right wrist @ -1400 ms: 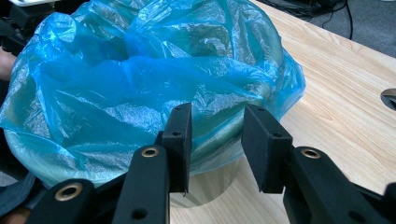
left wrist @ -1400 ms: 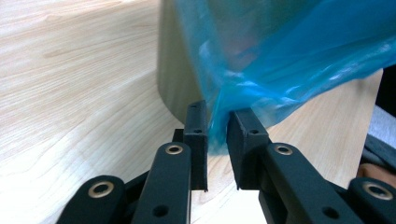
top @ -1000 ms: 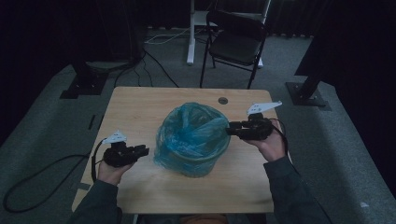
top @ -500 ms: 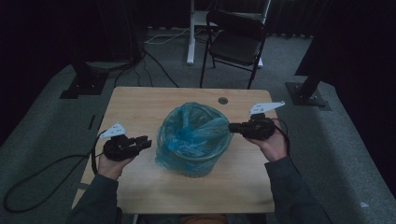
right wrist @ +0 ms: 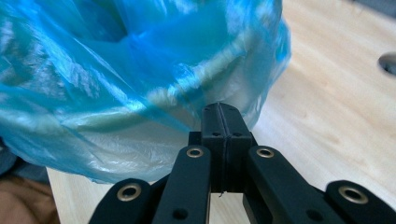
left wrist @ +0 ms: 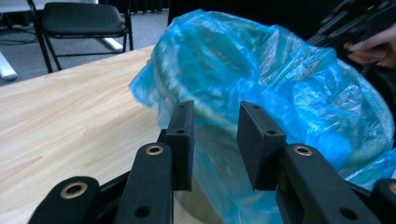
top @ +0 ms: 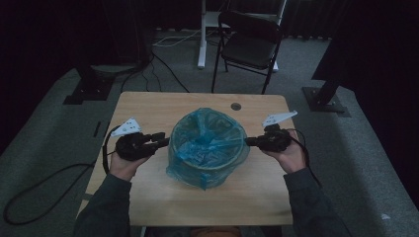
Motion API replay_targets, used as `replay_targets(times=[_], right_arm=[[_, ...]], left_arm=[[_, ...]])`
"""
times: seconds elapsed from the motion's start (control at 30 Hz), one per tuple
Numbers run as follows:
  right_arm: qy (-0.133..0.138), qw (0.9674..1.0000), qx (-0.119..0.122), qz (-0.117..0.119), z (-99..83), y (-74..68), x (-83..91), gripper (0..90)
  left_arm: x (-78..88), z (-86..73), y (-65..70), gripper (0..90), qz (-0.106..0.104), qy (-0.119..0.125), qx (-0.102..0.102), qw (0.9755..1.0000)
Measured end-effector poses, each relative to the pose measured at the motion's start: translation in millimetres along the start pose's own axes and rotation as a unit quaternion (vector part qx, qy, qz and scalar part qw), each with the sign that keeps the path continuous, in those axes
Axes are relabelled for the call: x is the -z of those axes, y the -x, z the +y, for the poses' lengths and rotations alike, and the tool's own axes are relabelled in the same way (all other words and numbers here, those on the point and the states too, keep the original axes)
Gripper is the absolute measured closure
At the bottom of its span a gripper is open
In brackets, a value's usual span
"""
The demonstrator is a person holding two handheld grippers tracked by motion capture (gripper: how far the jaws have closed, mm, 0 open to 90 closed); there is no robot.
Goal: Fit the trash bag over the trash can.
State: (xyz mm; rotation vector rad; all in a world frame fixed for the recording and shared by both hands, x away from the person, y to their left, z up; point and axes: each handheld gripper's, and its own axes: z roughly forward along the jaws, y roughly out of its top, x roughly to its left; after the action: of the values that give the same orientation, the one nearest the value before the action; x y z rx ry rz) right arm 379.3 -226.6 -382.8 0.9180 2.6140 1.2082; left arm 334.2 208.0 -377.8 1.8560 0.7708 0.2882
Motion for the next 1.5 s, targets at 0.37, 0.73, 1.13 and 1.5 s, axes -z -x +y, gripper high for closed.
replay_targets(times=[0.37,0.73,1.13,1.5], right_arm=[[-0.021,0.9993,-0.027,-0.013,-4.7,10.2,-7.8,90.0],[0.011,0.9996,-0.018,-0.018,-4.2,9.3,3.2,68.5],[0.030,0.9993,-0.015,-0.015,-3.1,6.7,6.8,62.7],[0.028,0.9995,-0.013,-0.011,-3.7,6.5,4.0,62.7]], left_arm=[[-6.2,9.1,4.6,65.8,-0.009,0.003,-0.011,0.9999],[-12.4,16.4,6.3,62.8,-0.018,0.006,-0.015,0.9997],[-29.0,30.8,10.5,60.5,-0.029,-0.004,-0.031,0.9991],[-47.7,51.8,14.7,60.3,-0.035,-0.009,-0.051,0.9980]])
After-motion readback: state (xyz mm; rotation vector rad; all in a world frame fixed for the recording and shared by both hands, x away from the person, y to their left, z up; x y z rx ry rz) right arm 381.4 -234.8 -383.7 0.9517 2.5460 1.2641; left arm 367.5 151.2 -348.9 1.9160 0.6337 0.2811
